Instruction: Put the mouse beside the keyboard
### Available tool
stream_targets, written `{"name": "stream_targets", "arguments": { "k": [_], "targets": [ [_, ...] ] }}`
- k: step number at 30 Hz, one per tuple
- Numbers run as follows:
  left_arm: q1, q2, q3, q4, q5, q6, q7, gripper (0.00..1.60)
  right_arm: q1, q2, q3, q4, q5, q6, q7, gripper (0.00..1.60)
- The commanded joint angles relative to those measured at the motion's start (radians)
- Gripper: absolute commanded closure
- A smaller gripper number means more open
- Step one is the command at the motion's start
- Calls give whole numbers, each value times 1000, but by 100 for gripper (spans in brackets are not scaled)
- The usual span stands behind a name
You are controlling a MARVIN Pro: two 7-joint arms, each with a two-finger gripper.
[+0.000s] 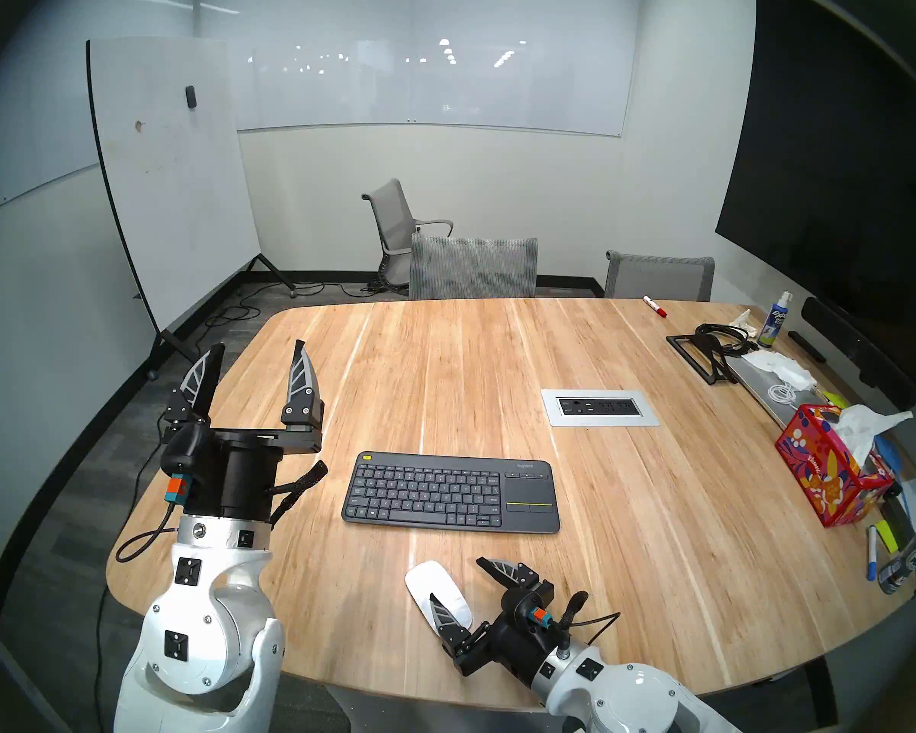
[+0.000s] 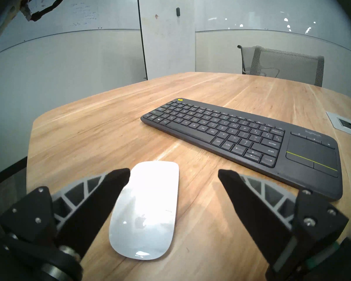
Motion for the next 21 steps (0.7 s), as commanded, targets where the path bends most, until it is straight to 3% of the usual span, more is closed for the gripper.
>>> {"name": "stream_targets", "arguments": {
  "k": [1,21],
  "targets": [
    [-1,1,0,-18,0,-1,-1,0,40,2,-19,10,1,-1,0,0],
    [0,1,0,-18,0,-1,-1,0,77,35,-63,35,16,4,-17,0]
  ]
}}
